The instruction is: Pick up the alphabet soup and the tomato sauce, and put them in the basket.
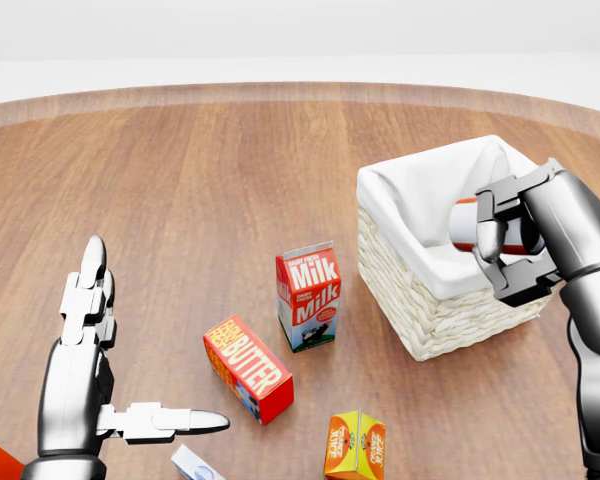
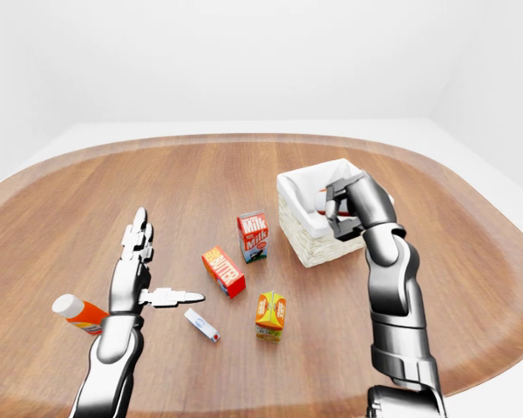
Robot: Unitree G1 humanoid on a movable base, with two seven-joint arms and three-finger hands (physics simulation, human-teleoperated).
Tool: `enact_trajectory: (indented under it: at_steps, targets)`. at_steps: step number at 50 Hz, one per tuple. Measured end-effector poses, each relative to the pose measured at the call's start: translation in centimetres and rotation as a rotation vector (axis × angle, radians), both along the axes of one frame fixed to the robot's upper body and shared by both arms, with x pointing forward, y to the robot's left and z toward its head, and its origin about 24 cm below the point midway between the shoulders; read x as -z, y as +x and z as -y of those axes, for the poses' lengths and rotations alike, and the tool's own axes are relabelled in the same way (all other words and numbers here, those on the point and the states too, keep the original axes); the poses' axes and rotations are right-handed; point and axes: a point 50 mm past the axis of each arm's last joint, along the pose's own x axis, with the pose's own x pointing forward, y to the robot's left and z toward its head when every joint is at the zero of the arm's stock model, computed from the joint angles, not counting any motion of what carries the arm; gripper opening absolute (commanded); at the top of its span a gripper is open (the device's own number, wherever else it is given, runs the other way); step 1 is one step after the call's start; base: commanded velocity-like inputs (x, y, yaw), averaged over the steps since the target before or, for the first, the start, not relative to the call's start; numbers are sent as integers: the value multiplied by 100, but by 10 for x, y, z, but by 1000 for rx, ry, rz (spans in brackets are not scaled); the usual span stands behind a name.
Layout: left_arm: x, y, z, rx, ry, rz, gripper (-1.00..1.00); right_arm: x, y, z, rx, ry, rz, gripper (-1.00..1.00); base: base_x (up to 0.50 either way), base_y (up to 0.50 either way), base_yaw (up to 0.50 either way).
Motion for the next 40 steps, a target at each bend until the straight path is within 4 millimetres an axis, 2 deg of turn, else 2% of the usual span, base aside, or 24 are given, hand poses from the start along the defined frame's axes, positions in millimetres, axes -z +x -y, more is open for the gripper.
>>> enact_trajectory:
  at_steps: [17, 40]
  targets:
    - [-1, 0, 0, 0, -1, 4, 100, -1, 42, 3, 43, 43, -46, -100, 0, 0, 0]
    - [-1, 1, 0, 1, -2, 5, 100, 1, 77, 6, 132, 51, -118, -100, 0, 0, 0]
